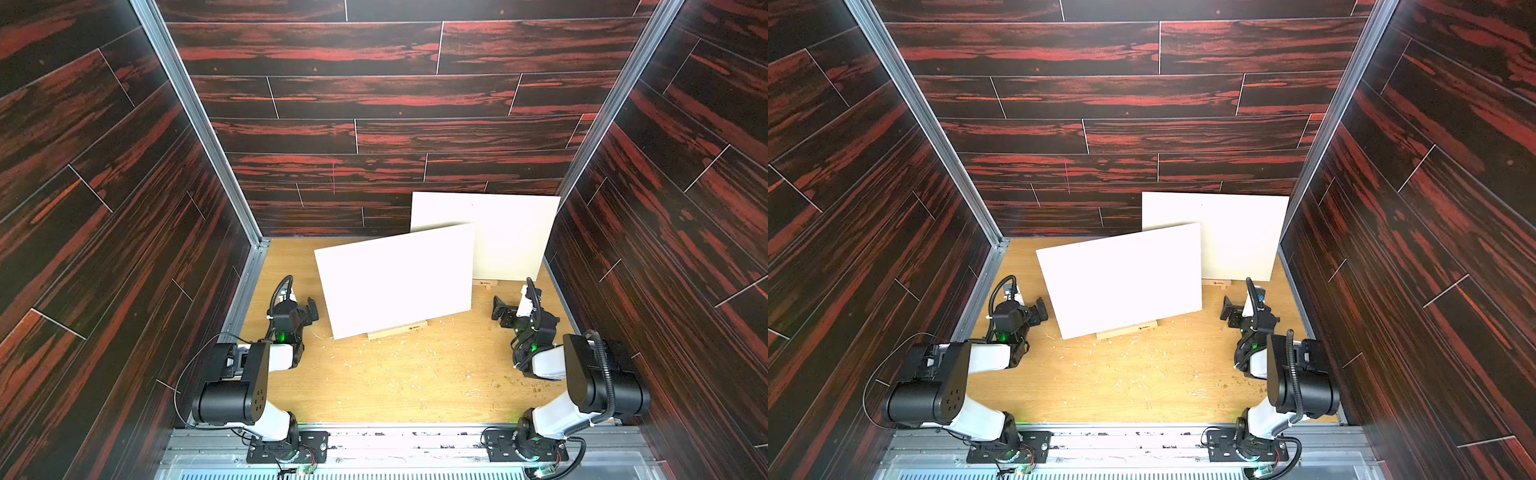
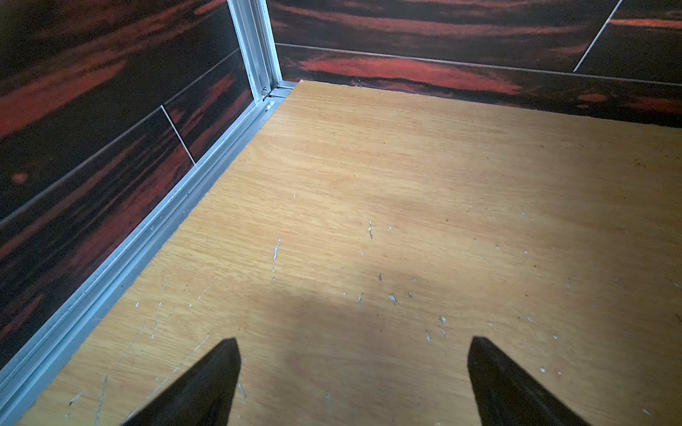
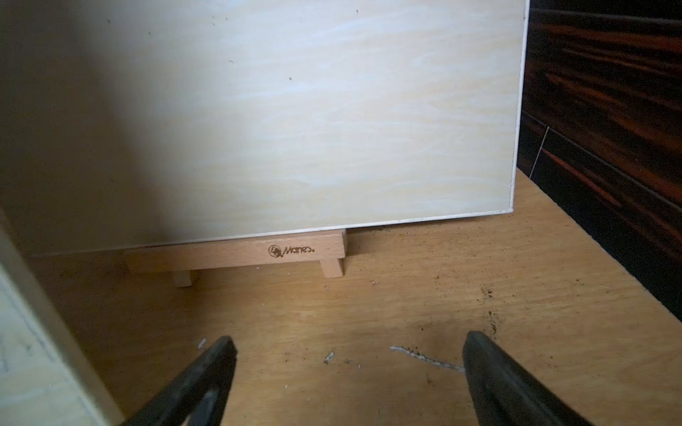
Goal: Disassemble the easel
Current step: Adjust the drawing board on the easel.
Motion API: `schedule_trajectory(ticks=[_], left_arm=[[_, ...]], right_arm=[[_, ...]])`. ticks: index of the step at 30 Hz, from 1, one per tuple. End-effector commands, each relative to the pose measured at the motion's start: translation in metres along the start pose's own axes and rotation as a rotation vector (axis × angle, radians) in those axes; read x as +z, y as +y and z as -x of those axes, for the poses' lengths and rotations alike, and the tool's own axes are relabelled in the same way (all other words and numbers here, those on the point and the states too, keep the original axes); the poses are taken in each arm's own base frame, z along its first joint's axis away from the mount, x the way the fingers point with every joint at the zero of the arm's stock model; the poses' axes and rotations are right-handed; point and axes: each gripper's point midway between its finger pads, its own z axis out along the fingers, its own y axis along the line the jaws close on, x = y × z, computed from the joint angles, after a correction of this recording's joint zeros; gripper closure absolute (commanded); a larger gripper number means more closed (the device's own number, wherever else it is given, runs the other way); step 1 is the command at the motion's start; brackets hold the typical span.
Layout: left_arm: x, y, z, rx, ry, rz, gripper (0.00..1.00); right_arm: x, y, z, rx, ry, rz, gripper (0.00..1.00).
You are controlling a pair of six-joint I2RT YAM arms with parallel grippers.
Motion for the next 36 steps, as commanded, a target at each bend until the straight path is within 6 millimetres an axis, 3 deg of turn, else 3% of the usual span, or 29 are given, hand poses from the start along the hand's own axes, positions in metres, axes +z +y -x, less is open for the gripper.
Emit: schedule_trajectory(ticks=[1,23,26,31,36], left_arm=[[0.002,0.002,0.011,-0.004,-0.026,0.011,0.00],[0.002,0.002,0.011,-0.003,-0.026,0.011,0.00],[0.000,0.004,0.025,-0.010,-0.065,0.024,0.00],[-0.016,0.015,0.043,-0.001,0.063,0.095,0.00],[-0.045,0.023,0.058,-0.040,0.057,0.121,0.00]], right_arm=[[0.001,0.004,0.012,-0.023,-0.032,0.016,0.01],[0.001,0.004,0.013,-0.023,-0.033,0.015,0.01],[-0.002,0.005,0.016,-0.024,-0.048,0.021,0.01],[-0.021,0.007,0.033,-0.016,-0.086,0.006,0.01],[-0.030,0.011,0.042,0.074,-0.013,0.017,0.01]])
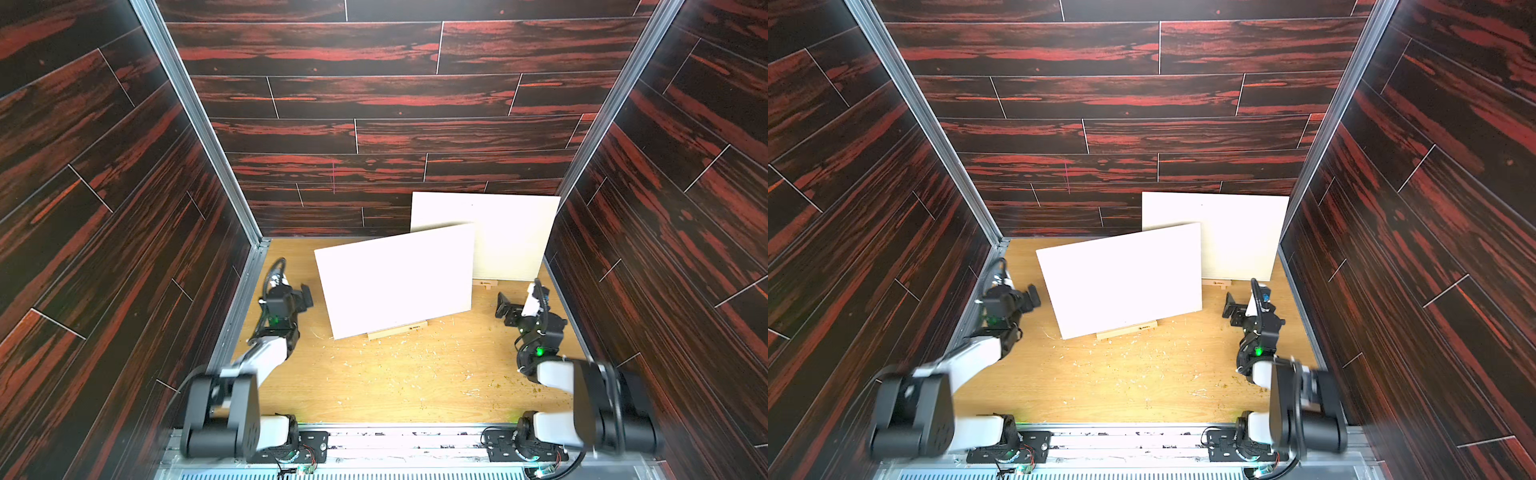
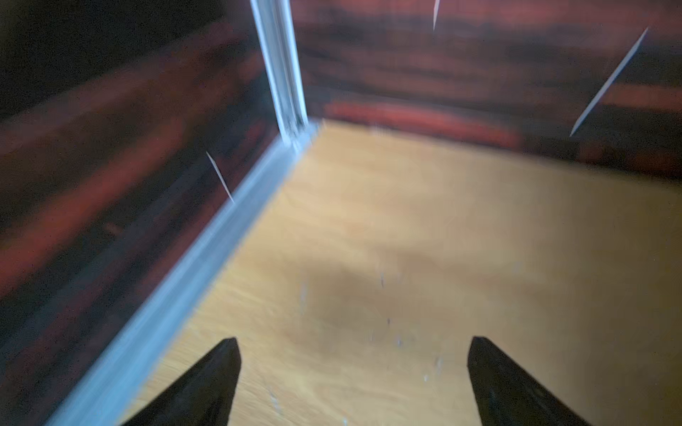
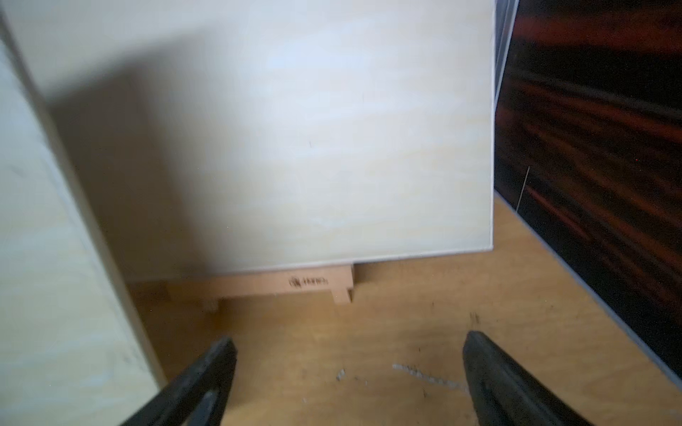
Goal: Disassemble the easel
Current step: Adjust the drawing board on the easel.
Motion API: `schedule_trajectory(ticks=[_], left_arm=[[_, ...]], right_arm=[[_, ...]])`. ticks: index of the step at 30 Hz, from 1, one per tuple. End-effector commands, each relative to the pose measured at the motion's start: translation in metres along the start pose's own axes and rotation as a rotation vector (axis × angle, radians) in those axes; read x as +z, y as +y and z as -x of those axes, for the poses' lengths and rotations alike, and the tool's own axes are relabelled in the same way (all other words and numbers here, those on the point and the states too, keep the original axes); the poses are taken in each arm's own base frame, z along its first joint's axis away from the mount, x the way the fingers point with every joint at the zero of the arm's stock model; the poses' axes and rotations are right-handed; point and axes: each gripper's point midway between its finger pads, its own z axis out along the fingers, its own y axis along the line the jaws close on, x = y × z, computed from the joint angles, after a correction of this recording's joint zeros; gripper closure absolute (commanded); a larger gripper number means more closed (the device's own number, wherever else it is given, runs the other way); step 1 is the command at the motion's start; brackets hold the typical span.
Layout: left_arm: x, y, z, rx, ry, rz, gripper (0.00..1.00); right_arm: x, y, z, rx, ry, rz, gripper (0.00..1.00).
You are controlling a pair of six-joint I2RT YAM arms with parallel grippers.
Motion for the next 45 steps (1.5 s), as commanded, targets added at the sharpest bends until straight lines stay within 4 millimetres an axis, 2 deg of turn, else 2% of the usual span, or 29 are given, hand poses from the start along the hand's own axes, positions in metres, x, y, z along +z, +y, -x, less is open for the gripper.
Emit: schedule_trajectory(ticks=[1,6,10,14,22,31,37,45], left_arm=[[-0.019,0.015,-0.016,-0.005,0.104,0.052,0.00],[-0.043,0.015,-0.007,-0.018,0.149,0.033,0.01],[-0.063,0.015,0.001,-0.038,0.169,0.007,0.03],[-0.080,0.008,0.001,-0.072,0.222,-0.042,0.07],[-0.109,-0.010,0.011,-0.073,0.193,-0.194,0.11],[-0.116,-0.034,0.019,-0.054,0.184,-0.333,0.12],[-0.118,-0.047,0.023,-0.035,0.189,-0.407,0.12],[-0.120,-0.050,0.024,-0.021,0.189,-0.430,0.13]], right_arm=[[-0.003,0.005,-0.005,0.082,0.112,0.010,0.01],[-0.003,0.022,0.010,0.160,0.253,0.066,0.01],[-0.003,0.051,0.026,0.196,0.323,0.222,0.01],[0.005,0.084,0.037,0.234,0.377,0.427,0.01],[0.022,0.111,0.048,0.264,0.410,0.630,0.01],[0.043,0.142,0.033,0.207,0.446,0.699,0.01],[0.056,0.152,0.029,0.204,0.446,0.724,0.02],[0.062,0.179,0.022,0.175,0.476,0.778,0.03]])
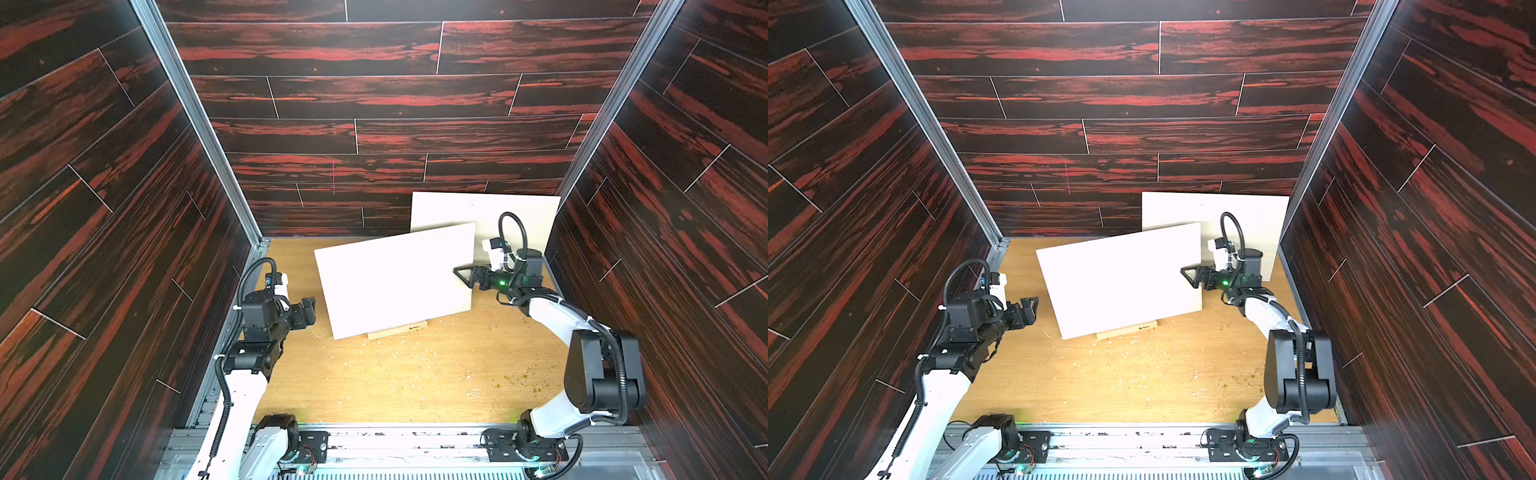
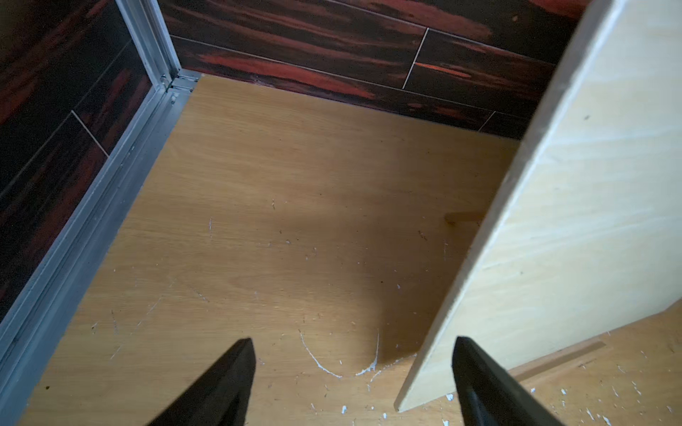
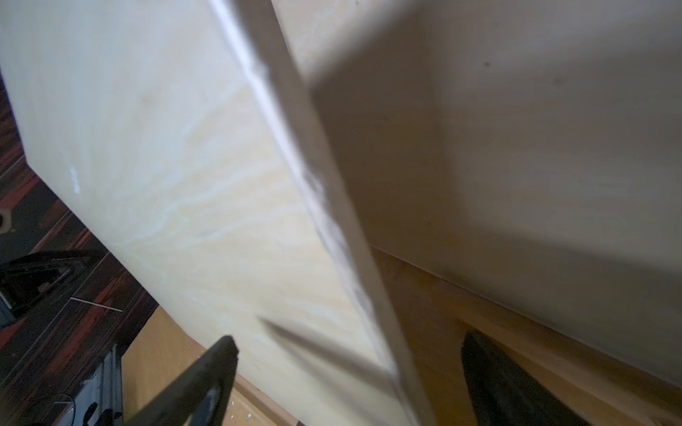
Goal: Disassemble the easel
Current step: Adjust the drawing board on the easel.
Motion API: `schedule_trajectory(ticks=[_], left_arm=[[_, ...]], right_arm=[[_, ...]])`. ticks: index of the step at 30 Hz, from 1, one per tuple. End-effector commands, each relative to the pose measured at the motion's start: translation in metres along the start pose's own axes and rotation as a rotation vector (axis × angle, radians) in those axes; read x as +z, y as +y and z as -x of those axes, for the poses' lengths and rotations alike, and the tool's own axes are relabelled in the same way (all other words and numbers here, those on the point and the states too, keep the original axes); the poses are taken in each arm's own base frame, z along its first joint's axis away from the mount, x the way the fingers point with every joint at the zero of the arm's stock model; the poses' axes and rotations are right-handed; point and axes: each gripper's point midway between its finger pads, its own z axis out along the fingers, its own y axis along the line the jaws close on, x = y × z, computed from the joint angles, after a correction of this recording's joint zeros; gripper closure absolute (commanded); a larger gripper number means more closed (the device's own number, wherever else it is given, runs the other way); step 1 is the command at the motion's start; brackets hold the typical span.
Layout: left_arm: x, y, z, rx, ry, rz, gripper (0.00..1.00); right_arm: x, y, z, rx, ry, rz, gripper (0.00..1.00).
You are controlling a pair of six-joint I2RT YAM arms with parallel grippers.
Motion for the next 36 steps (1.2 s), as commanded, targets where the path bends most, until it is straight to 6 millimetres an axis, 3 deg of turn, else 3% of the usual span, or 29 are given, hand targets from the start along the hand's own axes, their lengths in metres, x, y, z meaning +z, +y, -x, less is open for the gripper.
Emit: schedule_trajectory(ticks=[1,16,20,23,27,30,36], left_arm=[[-0.006,-0.006,0.009,0.025,-0.017,-0.026,0.13],[-0.017,-0.014,-0.001,0.040,-0.004,-0.071,0.12],[-0.019,-0.017,-0.001,0.049,-0.005,-0.087,0.10],[-0.017,-0.019,0.000,0.054,-0.014,-0.102,0.08],[-0.011,-0.021,0.007,0.060,-0.033,-0.134,0.07],[-0.004,-0.025,0.013,0.055,-0.042,-0.174,0.07],[0.005,-0.033,0.025,0.092,-0.033,-0.228,0.08]], right_arm=[[0.014,0.006,-0.002,-0.030,0.023,0.035,0.03],[0.056,0.033,-0.005,-0.041,0.071,0.100,0.06],[0.059,0.032,-0.001,-0.047,0.086,0.076,0.05],[0.043,0.025,0.005,-0.022,0.088,0.015,0.03],[0.003,0.013,0.006,0.079,0.059,-0.032,0.02],[-0.018,0.015,-0.008,0.126,0.083,-0.049,0.02],[-0.041,0.040,-0.050,0.251,0.077,0.013,0.02]])
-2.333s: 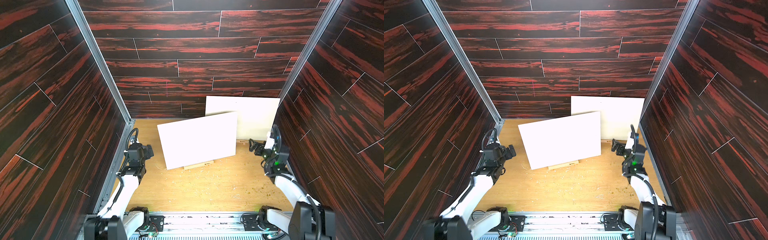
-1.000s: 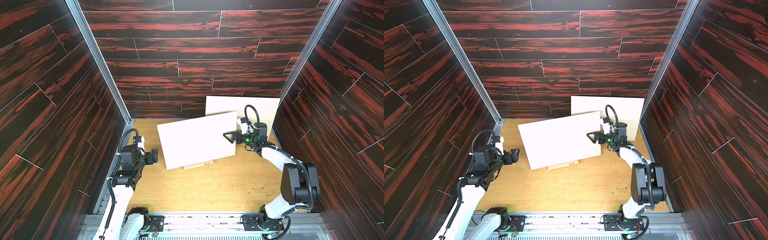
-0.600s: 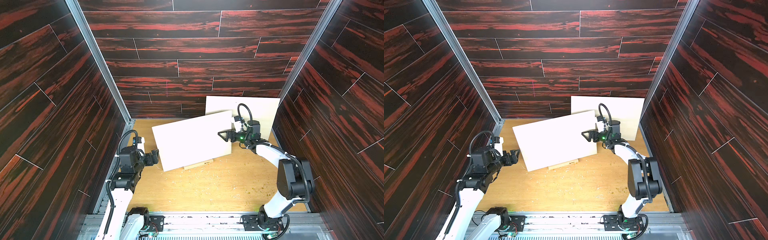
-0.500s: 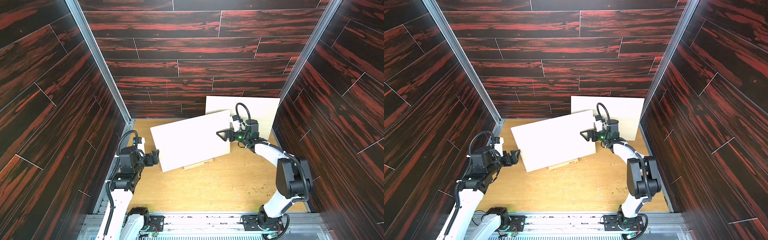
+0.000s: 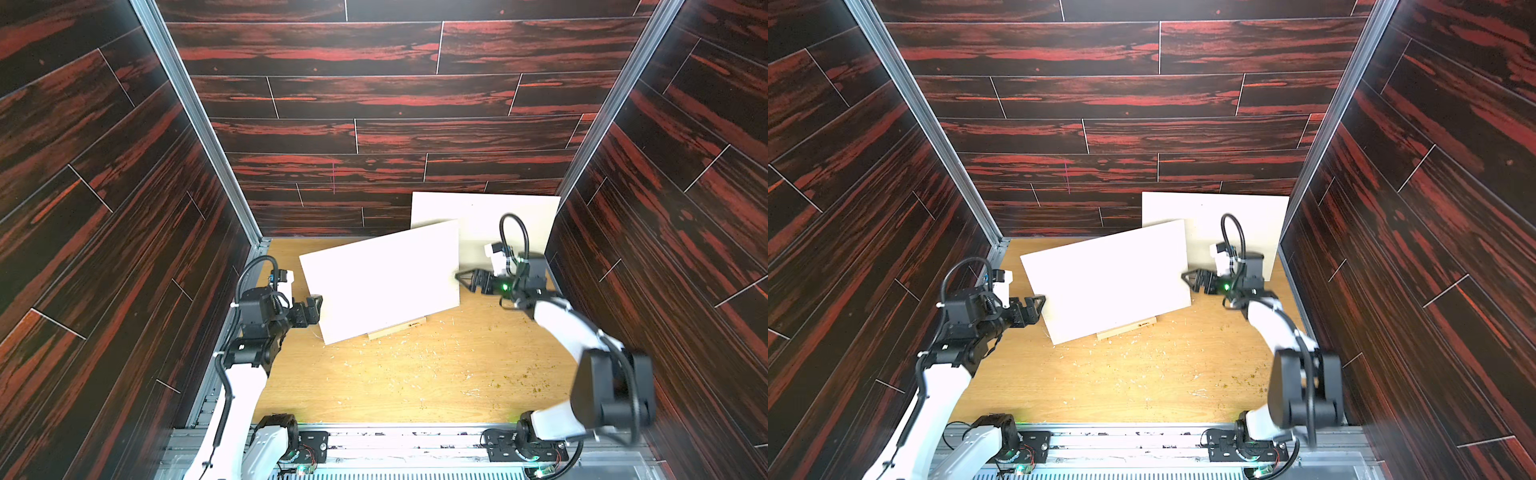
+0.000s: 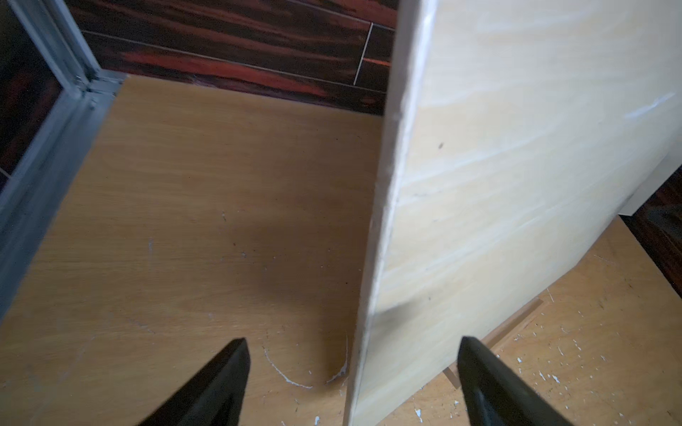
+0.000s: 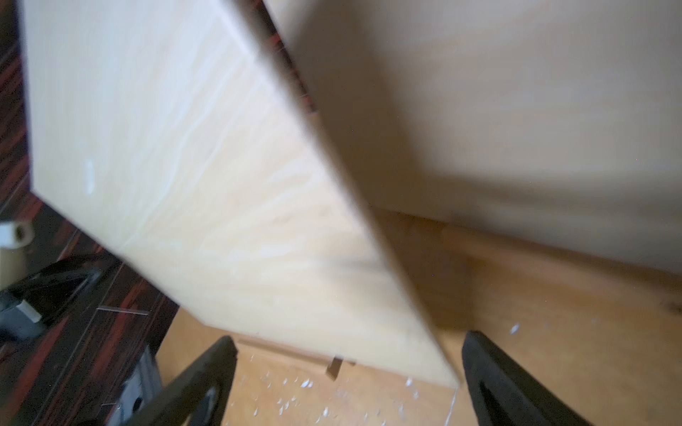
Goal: Disassemble the easel
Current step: Adjust the drawing board on the easel.
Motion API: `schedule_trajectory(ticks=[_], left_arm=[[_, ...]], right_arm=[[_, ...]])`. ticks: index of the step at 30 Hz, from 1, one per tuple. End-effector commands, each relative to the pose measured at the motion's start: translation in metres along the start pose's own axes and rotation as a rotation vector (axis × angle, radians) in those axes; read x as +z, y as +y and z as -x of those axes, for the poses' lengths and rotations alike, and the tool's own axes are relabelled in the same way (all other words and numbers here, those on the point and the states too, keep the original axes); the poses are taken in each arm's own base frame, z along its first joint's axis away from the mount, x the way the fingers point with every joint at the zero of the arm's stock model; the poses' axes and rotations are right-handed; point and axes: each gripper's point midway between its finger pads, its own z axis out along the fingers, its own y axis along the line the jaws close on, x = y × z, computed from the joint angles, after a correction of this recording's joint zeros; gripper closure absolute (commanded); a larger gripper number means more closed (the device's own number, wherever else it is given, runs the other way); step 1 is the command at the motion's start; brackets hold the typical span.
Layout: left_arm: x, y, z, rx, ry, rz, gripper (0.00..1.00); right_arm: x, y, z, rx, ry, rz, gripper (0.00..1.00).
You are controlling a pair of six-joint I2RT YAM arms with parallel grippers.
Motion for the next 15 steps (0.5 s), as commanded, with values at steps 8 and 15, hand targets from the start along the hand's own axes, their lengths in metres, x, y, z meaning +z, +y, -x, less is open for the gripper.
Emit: schedule_trajectory(ticks=[8,15], left_arm=[[0.000,-0.012,0.041,0.089,-0.087,-0.126,0.09],[0.006,-0.022,0.053,0.058,-0.108,-0.250,0.14]], right_arm=[[-0.003,0.006,-0.075,0.257,-0.089,0.156,0.04],[0.007,0.001,-0.088,0.300,-0.185,0.225,0.06]])
